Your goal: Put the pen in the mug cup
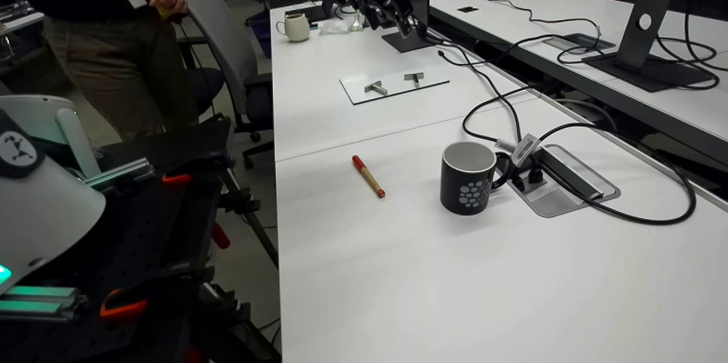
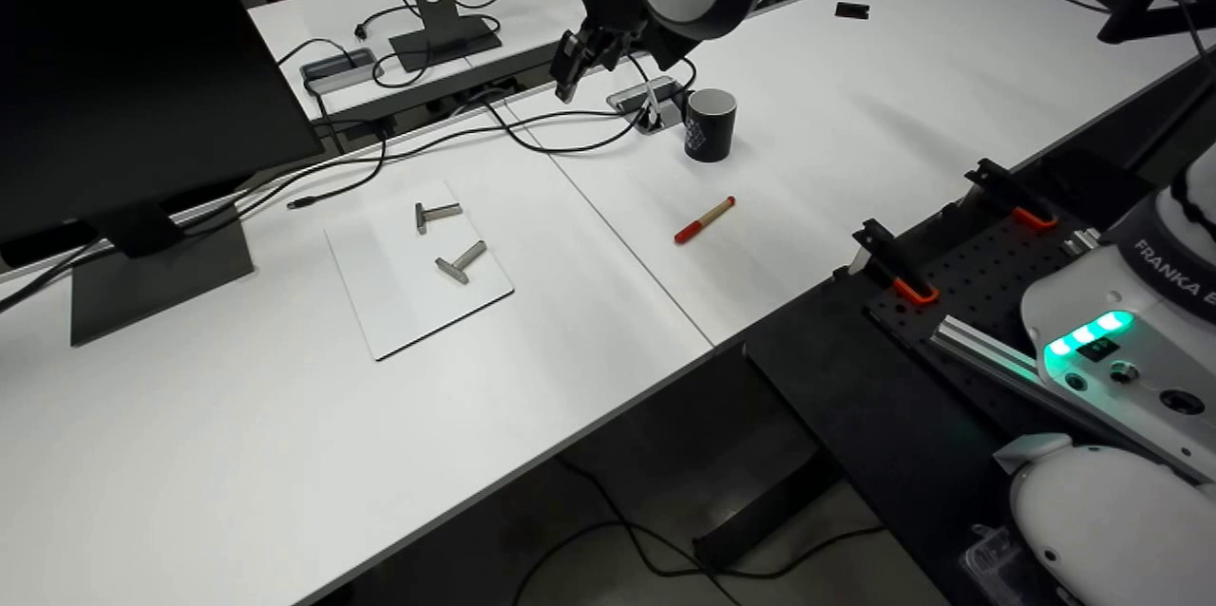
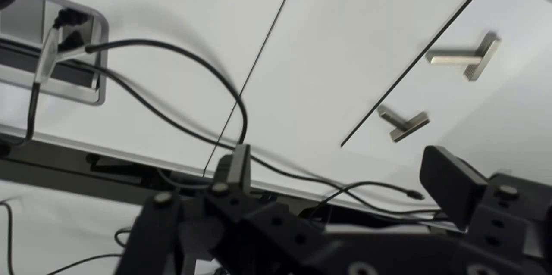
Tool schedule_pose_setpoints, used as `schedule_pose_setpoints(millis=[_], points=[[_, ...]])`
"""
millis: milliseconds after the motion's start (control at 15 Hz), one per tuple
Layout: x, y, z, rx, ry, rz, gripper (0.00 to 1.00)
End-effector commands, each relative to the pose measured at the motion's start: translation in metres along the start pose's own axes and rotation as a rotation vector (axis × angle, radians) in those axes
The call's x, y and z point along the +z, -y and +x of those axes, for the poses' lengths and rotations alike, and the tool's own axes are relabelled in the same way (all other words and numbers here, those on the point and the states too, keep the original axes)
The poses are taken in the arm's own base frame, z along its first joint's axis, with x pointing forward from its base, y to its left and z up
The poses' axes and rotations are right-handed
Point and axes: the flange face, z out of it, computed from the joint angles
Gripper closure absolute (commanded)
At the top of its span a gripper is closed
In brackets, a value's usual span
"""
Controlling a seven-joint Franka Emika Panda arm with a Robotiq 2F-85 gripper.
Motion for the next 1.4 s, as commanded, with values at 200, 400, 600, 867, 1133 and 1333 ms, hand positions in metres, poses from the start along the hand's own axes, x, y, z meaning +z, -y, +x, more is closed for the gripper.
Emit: schedule_pose_setpoints(millis=[200, 400, 600, 867, 1133, 1333], points=[[0.002, -0.027, -0.055, -0.004, 0.249, 0.069, 0.0], [0.006, -0.044, -0.075, -0.006, 0.396, 0.09, 0.0], [0.015, -0.048, -0.074, 0.006, 0.395, 0.085, 0.0], [0.013, -0.051, -0.075, 0.003, 0.409, 0.087, 0.0], [0.025, -0.037, -0.092, -0.234, 0.422, 0.213, 0.0], [0.032, -0.038, -0.114, -0.369, 0.447, 0.307, 0.0]])
